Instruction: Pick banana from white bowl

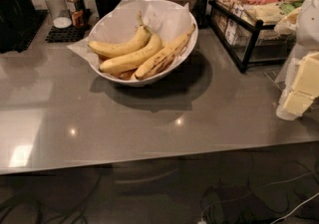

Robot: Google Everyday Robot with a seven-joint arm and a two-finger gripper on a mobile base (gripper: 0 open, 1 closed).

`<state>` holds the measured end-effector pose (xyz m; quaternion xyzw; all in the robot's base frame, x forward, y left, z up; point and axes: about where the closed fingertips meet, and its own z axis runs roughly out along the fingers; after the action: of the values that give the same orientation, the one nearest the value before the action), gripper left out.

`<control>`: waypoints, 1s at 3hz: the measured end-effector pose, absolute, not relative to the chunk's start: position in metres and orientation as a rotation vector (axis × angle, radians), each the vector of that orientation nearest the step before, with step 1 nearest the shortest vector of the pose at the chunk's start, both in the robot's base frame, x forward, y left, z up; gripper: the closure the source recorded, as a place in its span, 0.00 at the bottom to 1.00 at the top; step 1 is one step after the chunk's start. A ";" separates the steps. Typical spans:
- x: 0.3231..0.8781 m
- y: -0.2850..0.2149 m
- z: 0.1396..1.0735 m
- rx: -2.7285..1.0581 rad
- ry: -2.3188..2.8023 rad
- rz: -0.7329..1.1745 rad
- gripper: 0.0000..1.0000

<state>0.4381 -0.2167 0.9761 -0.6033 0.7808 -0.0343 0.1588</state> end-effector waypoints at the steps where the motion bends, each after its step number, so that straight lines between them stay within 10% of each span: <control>1: 0.438 -0.217 0.976 -1.725 2.232 -0.098 0.00; 3: 0.472 -0.185 0.983 -1.856 2.076 -0.058 0.00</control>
Offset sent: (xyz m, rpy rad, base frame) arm 0.0152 0.0108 0.0023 -0.0006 -0.0089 0.0647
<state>0.4717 -0.1854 0.9828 -0.6558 0.7336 -0.0203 0.1771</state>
